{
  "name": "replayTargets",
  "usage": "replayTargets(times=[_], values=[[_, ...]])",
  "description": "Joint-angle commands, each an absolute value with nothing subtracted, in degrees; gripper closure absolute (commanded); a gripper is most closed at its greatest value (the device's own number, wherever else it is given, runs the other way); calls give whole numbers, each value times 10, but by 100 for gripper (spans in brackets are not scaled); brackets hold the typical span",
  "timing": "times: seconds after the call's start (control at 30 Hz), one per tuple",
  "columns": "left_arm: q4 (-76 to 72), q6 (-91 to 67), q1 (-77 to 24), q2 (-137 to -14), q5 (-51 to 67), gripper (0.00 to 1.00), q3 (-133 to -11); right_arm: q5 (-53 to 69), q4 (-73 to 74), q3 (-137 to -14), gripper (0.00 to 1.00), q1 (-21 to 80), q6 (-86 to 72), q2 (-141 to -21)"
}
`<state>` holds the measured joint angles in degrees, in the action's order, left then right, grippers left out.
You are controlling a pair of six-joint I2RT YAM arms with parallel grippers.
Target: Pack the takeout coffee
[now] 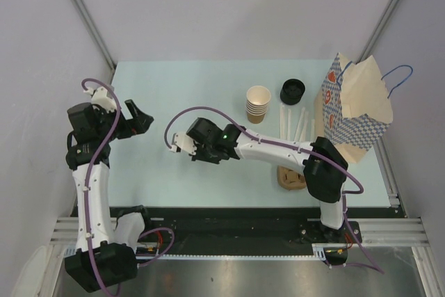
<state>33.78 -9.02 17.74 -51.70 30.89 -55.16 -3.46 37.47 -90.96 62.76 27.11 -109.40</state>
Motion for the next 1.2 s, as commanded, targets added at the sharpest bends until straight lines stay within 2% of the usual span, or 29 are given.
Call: replayTargets(times=[0.0,0.4,0.5,0.53,0.7,0.73,0.9,0.93,0.97,1.03,1.17], values=[[312,-86,182,-512,328,1,-546,-15,372,-916,95,618,257,-1097],[309,-85,181,-510,332,1,-539,-13,365,-897,92,613,250,-1098],[309,-83,181,-507,332,1,-535,-9,366,-898,87,609,246,-1096],[309,-83,182,-507,331,0,-535,-9,367,-897,80,607,246,-1095],[308,-83,181,-506,333,1,-531,-5,373,-900,61,603,246,-1085],[308,-83,181,-506,334,0,-531,-5,375,-901,53,603,246,-1079],[305,-83,181,-504,337,1,-526,78,407,-937,29,579,232,-1042],[304,-82,182,-504,338,1,-526,124,414,-951,16,569,231,-1034],[303,-82,181,-504,338,0,-526,149,417,-956,11,557,229,-1014],[301,-80,181,-505,339,0,-526,217,423,-972,5,513,213,-997],[300,-76,182,-498,337,1,-525,248,443,-1021,5,434,200,-964]])
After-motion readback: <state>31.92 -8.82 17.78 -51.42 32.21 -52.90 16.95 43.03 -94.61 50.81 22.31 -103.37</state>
